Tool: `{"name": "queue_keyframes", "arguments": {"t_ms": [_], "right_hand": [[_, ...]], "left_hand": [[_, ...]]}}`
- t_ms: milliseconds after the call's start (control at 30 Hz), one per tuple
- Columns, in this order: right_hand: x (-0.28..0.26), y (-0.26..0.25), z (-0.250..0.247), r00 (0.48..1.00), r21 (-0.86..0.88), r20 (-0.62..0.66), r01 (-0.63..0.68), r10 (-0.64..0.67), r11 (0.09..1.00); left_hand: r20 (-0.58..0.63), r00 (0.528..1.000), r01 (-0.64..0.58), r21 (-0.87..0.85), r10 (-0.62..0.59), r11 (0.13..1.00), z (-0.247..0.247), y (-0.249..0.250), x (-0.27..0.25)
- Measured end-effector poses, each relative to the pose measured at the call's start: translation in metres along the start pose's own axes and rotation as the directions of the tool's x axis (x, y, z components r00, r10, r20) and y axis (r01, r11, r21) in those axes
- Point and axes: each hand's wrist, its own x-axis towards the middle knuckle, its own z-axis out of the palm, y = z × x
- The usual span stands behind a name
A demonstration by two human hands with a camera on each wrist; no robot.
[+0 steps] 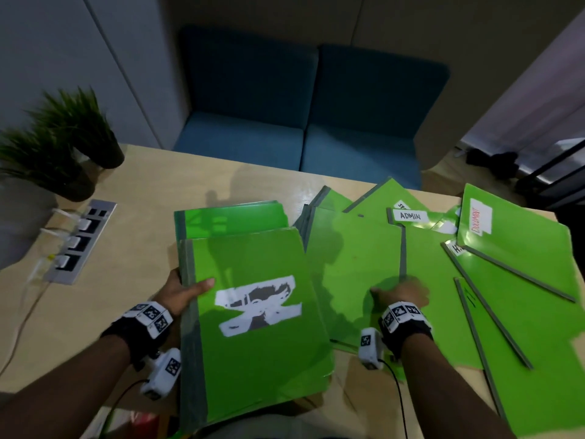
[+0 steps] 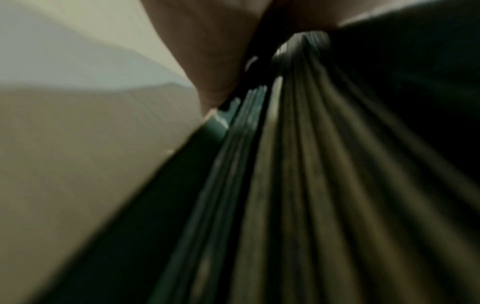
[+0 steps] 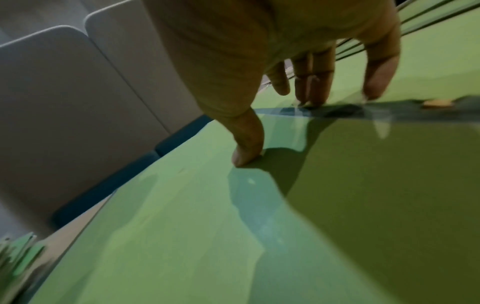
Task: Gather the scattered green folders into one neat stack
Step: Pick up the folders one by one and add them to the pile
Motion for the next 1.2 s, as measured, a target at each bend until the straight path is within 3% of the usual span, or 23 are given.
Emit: {"name": "queue_keyframes", "arguments": {"t_ms": [167, 267, 433, 567, 733, 833, 1000, 1067, 1200], "right_hand": [[0.032, 0.01, 0.012, 0.996, 0.201, 0.091, -0.023, 0.004, 0.979], [0.02, -0.001, 0.003, 0.992, 0.287, 0.126, -0.013, -0.025, 0.958], [0.007, -0.007, -0.019, 0.992, 0.431, 0.011, 0.111, -0.128, 0.896], [0.01, -0.008, -0.03, 0.983, 0.466, -0.032, 0.173, -0.18, 0.868], [-0.004, -0.018, -0.036, 0.962, 0.494, -0.183, 0.269, -0.203, 0.827], [-0.019, -0.03, -0.058, 0.916, 0.538, -0.33, 0.381, -0.228, 0.752], [-0.023, -0.063, -0.132, 0.793, 0.531, -0.518, 0.592, -0.32, 0.606], [-0.018, -0.072, -0.14, 0.775, 0.517, -0.502, 0.624, -0.383, 0.586], [-0.013, -0.083, -0.09, 0.801, 0.546, -0.254, 0.582, -0.542, 0.603]], "left_hand": [[0.021, 0.999, 0.03, -0.031, -0.029, 0.999, -0.031, -0.006, 0.001], [0.011, 0.996, 0.089, 0.006, -0.089, 0.996, -0.038, -0.015, 0.001], [0.006, 0.993, 0.113, 0.085, -0.114, 0.99, -0.051, -0.043, 0.017], [-0.012, 0.995, 0.103, 0.128, -0.102, 0.986, -0.041, -0.024, -0.002], [-0.016, 0.995, 0.103, 0.111, -0.102, 0.988, -0.033, -0.02, -0.006], [-0.004, 0.993, 0.114, 0.133, -0.114, 0.985, -0.036, -0.028, 0.0], [-0.032, 0.985, 0.171, 0.208, -0.168, 0.963, -0.051, -0.064, 0.033], [-0.054, 0.984, 0.175, 0.224, -0.167, 0.959, -0.05, -0.063, 0.035], [-0.089, 0.98, 0.195, 0.262, -0.177, 0.945, -0.043, -0.043, 0.021]]}}
